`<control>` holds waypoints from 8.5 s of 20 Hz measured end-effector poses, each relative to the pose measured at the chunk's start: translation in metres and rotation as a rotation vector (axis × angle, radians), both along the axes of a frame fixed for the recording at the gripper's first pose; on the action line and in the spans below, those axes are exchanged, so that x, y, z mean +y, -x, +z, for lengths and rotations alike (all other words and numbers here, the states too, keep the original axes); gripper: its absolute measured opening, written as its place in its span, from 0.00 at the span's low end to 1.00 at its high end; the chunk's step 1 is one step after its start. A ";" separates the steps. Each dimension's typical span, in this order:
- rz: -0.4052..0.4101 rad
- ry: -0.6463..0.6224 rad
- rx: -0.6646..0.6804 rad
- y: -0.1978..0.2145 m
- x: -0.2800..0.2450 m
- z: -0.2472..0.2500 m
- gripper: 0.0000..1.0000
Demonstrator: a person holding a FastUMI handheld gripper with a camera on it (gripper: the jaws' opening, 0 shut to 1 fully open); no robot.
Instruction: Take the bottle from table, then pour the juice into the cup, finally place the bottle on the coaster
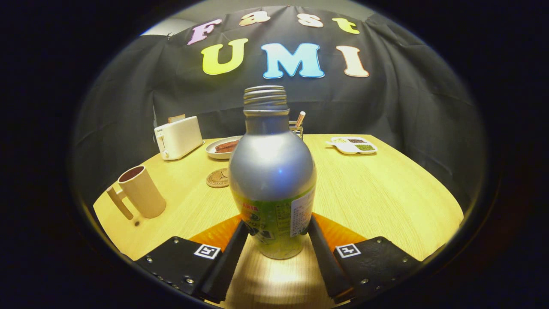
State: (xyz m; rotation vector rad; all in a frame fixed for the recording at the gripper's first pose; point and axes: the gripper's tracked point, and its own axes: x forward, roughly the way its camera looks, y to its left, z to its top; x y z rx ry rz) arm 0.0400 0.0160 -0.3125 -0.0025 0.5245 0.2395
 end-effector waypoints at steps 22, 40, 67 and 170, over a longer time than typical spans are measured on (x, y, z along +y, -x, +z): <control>0.075 0.234 -0.029 -0.024 0.020 0.045 0.75; 0.300 0.449 -0.091 -0.025 0.083 0.074 0.75; 0.577 0.902 -0.050 -0.005 0.134 0.037 0.75; 0.841 1.914 0.034 -0.044 0.145 0.110 0.74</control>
